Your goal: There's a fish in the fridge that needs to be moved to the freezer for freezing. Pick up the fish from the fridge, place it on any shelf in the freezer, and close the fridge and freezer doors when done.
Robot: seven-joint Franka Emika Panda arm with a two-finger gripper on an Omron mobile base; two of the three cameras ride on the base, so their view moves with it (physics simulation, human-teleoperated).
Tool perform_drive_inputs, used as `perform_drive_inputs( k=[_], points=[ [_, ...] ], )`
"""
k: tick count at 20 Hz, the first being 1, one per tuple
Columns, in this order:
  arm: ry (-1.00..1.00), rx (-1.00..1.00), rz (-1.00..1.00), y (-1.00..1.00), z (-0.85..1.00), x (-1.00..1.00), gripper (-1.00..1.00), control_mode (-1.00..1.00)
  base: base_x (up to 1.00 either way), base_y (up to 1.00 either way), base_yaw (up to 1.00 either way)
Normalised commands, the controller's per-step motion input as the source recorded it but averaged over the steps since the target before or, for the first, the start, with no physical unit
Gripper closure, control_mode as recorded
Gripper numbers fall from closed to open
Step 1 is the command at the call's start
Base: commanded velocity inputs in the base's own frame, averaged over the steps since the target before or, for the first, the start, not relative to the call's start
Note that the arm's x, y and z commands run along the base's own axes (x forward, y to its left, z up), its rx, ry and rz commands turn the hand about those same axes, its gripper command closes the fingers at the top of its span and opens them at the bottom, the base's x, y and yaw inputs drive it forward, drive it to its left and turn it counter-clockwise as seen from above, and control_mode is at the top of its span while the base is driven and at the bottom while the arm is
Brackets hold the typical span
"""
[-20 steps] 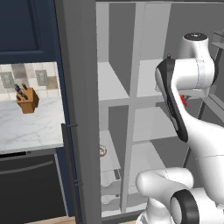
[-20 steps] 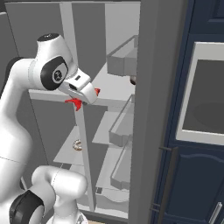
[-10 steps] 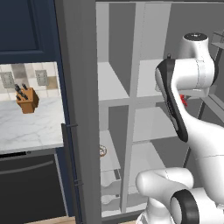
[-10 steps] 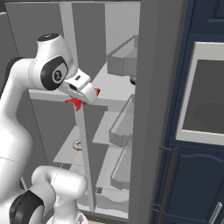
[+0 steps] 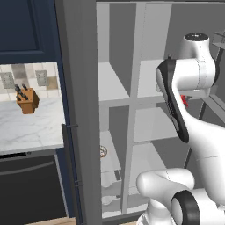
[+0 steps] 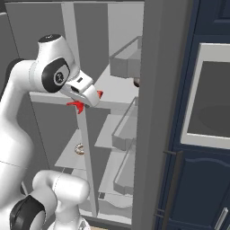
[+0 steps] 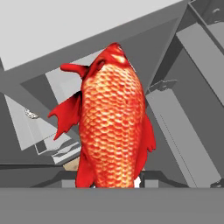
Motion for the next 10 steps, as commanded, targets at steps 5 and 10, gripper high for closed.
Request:
perform_drive_inputs(
  k=[5,10],
  points=[
    [0.0,0.0,0.0,0.0,0.0,0.0,1.0,-1.0,0.0,0.0,0.0],
    [0.0,0.0,0.0,0.0,0.0,0.0,1.0,-1.0,0.0,0.0,0.0]
  ],
)
